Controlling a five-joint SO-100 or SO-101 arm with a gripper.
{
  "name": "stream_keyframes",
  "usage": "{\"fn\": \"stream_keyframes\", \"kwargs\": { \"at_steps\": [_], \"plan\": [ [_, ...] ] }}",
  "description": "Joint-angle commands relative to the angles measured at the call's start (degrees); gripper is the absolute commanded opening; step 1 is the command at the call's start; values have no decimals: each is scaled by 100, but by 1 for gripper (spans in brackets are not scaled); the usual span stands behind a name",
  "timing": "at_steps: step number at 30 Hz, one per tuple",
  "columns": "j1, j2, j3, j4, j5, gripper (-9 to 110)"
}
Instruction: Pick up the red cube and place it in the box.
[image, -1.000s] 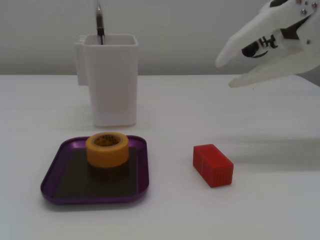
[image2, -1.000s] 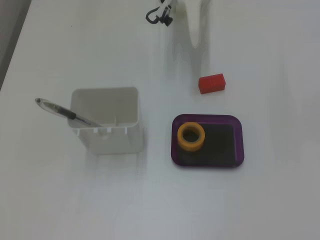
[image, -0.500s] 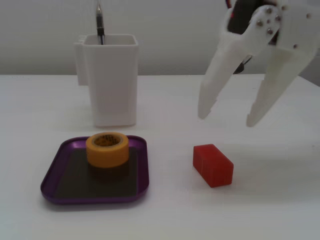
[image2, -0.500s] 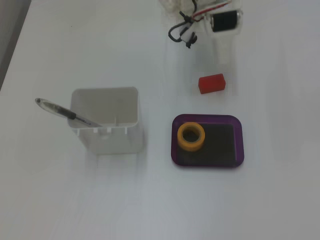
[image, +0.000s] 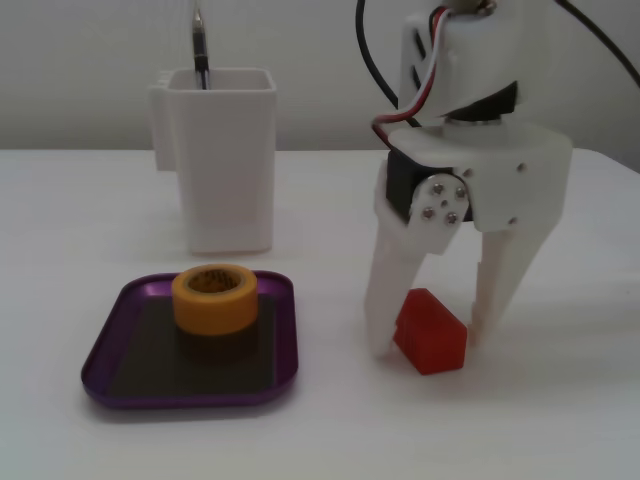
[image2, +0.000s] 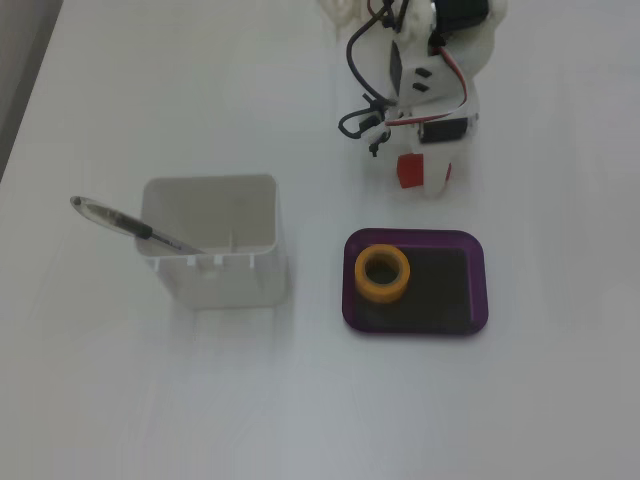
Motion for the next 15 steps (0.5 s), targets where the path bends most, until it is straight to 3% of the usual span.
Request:
{"fn": "stream_keyframes", "kwargs": {
  "at_steps": [1, 4, 8, 15],
  "plan": [
    [123, 0, -149, -158, -44, 21],
    [141, 0, -149, -158, -44, 17],
    [79, 26, -149, -158, -9, -1],
    [44, 510, -237, 114, 26, -1]
  ]
}}
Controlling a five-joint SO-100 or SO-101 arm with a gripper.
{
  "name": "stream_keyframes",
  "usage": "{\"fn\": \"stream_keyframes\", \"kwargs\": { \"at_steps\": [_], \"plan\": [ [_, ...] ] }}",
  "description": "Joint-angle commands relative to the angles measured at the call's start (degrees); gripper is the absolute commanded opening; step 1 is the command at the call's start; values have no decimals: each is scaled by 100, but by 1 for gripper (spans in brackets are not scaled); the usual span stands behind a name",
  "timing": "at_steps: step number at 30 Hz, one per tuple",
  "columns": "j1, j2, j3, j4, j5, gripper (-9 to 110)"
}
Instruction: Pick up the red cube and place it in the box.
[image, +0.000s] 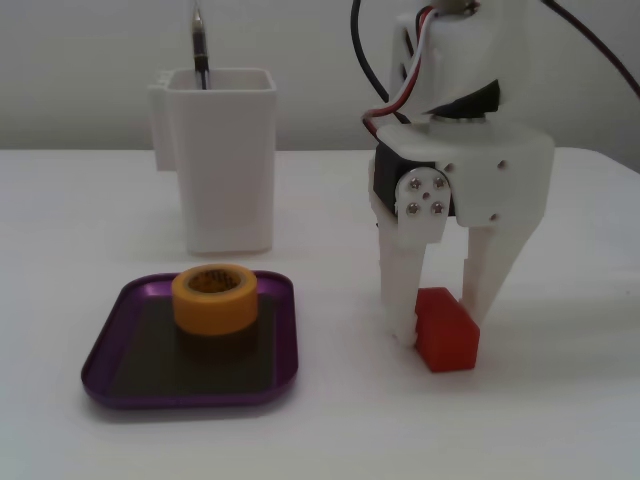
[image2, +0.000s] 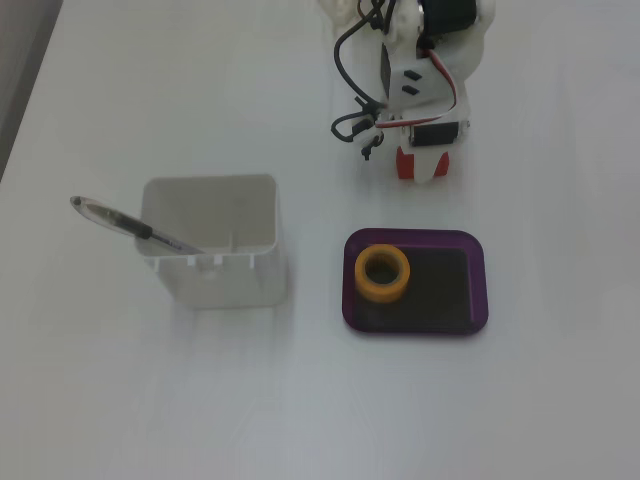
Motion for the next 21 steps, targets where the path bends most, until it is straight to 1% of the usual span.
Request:
{"fn": "stream_keyframes", "kwargs": {
  "at_steps": [1, 5, 11, 13, 16, 18, 21],
  "plan": [
    [-53, 756, -237, 167, 18, -1],
    [-387, 1907, -229, 229, -44, -1],
    [-1301, 3199, -193, 158, -44, -1],
    [-1433, 3199, -193, 132, -53, -1],
    [-1433, 2865, -220, -448, -44, -1],
    [-1433, 2479, -299, -905, 9, -1],
    [-1424, 1679, -747, -1213, 18, -1]
  ]
}}
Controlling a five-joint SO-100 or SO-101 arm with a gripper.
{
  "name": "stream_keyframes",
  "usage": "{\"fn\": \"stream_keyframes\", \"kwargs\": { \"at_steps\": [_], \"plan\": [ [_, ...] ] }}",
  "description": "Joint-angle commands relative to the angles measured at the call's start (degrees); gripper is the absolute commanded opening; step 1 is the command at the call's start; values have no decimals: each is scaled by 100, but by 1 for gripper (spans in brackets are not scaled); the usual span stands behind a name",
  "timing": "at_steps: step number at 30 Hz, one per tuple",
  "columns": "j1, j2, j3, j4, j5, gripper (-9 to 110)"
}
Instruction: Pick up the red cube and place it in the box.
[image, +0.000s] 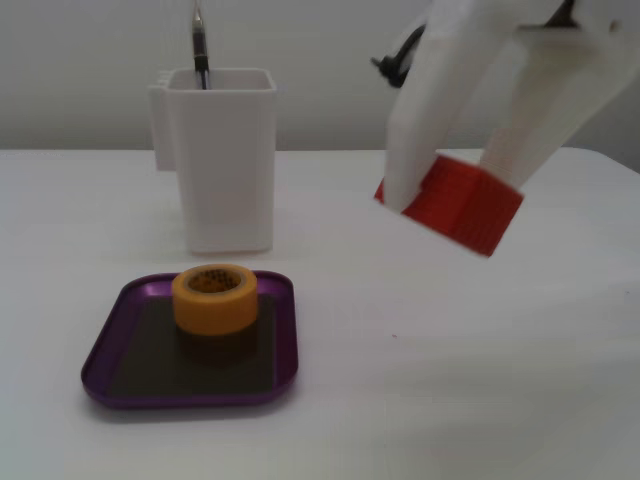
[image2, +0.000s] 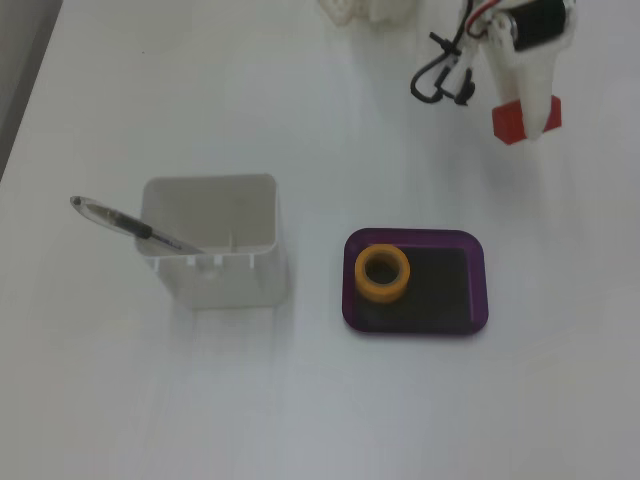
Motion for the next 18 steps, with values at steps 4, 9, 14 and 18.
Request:
{"fn": "stream_keyframes", "kwargs": {
  "at_steps": [4, 9, 14, 18],
  "plan": [
    [-44, -1687, -1573, -404, 378, -1],
    [773, -3129, -3076, -272, 993, -1],
    [1283, -4078, -4166, 369, 1239, -1],
    [1450, -4500, -4720, 712, 1301, -1]
  ]
}}
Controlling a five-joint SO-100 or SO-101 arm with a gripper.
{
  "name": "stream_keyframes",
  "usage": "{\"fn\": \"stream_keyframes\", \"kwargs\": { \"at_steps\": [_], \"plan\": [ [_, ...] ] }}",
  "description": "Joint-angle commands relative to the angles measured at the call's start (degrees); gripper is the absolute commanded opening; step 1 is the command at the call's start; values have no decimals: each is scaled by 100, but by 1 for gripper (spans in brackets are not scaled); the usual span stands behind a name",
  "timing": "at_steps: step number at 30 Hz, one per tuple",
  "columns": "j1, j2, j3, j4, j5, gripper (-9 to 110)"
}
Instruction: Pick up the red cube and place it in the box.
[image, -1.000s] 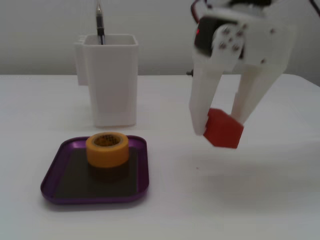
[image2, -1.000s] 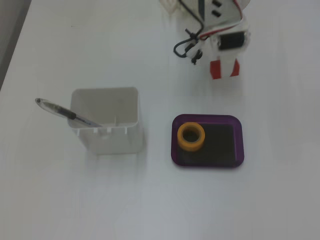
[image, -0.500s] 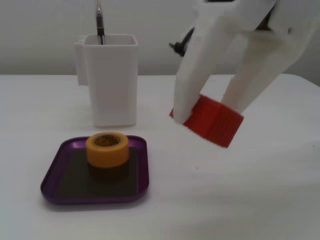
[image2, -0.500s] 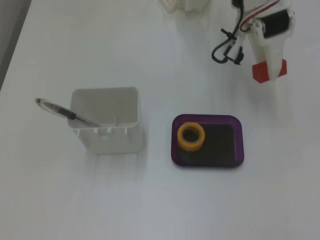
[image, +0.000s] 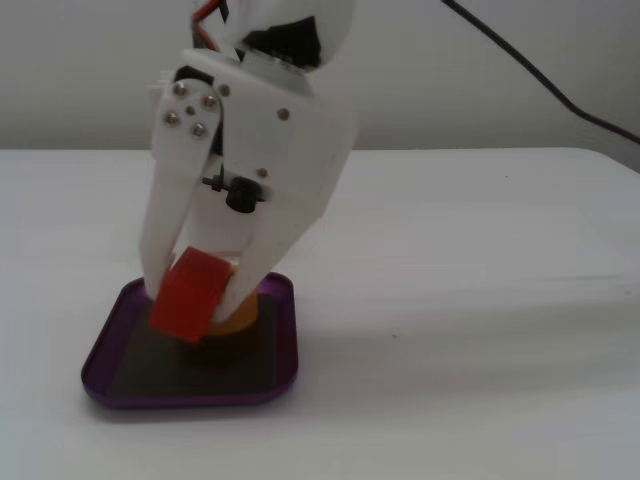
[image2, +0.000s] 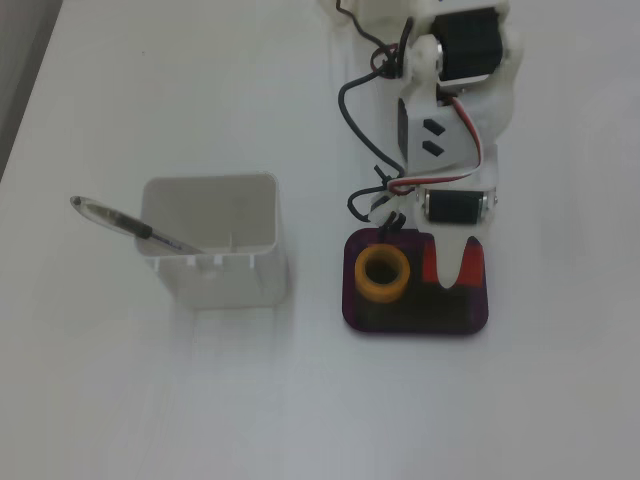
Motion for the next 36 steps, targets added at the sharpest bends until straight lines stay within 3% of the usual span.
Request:
{"fn": "stream_keyframes", "kwargs": {
  "at_steps": [1, 27, 36],
  "plan": [
    [44, -105, -650, 264, 35, -1],
    [44, -721, -712, 325, -334, 0],
    [53, -457, -967, 914, -343, 26]
  ]
}}
